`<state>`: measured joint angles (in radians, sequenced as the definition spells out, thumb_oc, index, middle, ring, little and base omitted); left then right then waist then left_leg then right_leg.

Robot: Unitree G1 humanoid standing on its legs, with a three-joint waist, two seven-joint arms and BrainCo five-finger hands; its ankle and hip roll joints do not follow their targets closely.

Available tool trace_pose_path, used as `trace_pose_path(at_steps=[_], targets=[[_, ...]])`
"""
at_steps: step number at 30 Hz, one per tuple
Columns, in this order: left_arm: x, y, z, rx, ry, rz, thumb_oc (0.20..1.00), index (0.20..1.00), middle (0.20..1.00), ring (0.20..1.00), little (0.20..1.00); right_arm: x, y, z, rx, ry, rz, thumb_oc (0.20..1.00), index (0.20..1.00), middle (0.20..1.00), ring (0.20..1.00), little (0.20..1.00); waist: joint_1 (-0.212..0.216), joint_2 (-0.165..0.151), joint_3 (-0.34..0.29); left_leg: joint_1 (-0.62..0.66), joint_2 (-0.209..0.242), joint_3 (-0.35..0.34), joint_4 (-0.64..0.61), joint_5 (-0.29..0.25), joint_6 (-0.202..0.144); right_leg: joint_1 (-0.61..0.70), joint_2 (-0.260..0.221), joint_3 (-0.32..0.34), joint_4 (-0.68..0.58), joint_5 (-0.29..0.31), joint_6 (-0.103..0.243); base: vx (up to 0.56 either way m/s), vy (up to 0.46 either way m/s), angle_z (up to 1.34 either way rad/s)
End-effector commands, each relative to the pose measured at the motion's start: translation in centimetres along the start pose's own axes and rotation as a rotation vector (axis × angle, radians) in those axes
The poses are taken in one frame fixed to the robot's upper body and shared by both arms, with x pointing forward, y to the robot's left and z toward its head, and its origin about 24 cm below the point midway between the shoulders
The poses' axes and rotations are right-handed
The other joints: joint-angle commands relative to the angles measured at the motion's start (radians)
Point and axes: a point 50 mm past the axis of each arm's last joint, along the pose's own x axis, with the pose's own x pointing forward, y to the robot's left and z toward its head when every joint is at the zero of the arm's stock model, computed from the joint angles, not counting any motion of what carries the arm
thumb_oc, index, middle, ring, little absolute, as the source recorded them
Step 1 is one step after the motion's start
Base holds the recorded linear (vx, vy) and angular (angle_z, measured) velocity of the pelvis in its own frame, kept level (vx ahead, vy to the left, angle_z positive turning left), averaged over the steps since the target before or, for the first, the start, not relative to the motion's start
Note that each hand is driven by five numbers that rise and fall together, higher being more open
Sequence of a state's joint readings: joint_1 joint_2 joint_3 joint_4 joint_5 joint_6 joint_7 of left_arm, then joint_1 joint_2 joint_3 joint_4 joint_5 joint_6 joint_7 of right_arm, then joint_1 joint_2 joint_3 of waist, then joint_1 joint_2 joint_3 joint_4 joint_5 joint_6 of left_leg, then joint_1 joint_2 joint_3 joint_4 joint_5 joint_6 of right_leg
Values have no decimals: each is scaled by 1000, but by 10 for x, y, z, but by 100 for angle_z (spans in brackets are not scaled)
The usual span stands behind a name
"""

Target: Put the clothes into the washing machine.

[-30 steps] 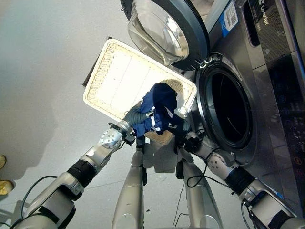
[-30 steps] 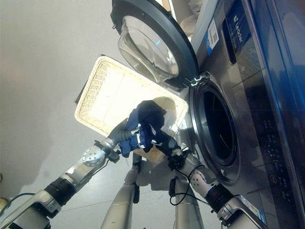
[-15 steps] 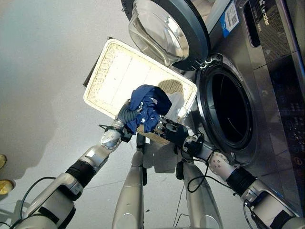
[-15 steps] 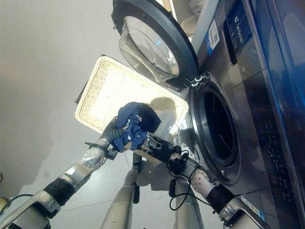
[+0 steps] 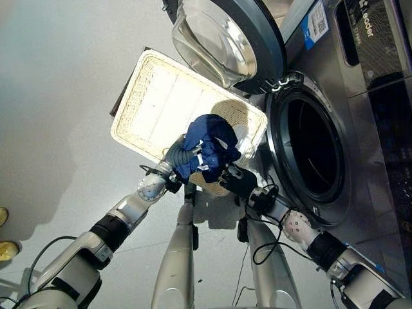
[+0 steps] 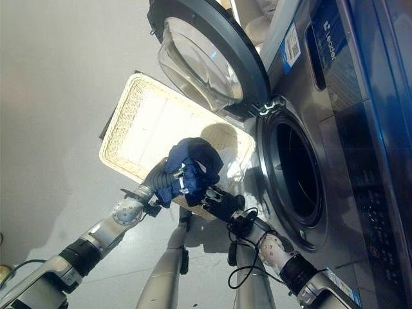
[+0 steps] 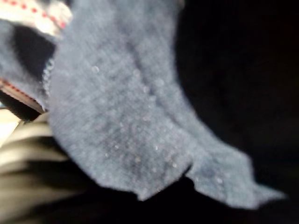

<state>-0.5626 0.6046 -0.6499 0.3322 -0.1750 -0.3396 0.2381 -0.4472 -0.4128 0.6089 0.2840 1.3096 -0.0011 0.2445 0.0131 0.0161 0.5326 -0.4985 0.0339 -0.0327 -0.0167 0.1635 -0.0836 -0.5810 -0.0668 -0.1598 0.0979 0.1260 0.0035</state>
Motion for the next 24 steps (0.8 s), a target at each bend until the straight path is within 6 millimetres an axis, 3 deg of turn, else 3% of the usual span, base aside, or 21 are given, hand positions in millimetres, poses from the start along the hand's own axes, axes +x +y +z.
trace_pose_path(at_steps=[1, 6, 10, 17, 24], targets=[[-3, -2, 32, -98, -210, 197, 200, 200, 200, 200, 200, 7, 25, 15, -10, -184, -8, 1000, 1000, 1000, 1000, 1000, -27, 21, -13, -24, -90, 70, -1, -7, 54, 2, 34, 17, 11, -18, 76, 0, 0, 0], [-10, -3, 36, -101, -257, 294, 200, 200, 200, 200, 200, 4, 20, 12, -39, -224, -109, 1000, 1000, 1000, 1000, 1000, -27, 14, -13, -20, -90, 67, -9, -10, 55, 4, 36, 17, 10, -22, 76, 0, 0, 0], [-11, -4, 46, 8, -326, 287, 200, 200, 200, 200, 200, 0, 13, 13, -54, -239, -202, 1000, 1000, 1000, 1000, 1000, -24, 13, -13, -25, -91, 66, -7, -9, 55, -1, 36, 17, 10, -16, 76, 0, 0, 0], [-6, -7, 40, 174, -280, 198, 200, 200, 200, 200, 200, -1, 9, 12, -46, -197, -177, 1000, 1000, 1000, 1000, 1000, -28, 20, -13, -15, -96, 54, -6, -12, 57, 3, 38, 28, 19, -21, 75, 5, 23, 0], [1, -12, 27, 267, -187, 51, 200, 200, 200, 200, 200, 2, 17, 12, -89, -109, -77, 1000, 1000, 1000, 1000, 1000, -34, 20, -13, -22, -94, 48, 4, -9, 56, 0, 41, 39, 28, -22, 78, 3, 24, -2]])
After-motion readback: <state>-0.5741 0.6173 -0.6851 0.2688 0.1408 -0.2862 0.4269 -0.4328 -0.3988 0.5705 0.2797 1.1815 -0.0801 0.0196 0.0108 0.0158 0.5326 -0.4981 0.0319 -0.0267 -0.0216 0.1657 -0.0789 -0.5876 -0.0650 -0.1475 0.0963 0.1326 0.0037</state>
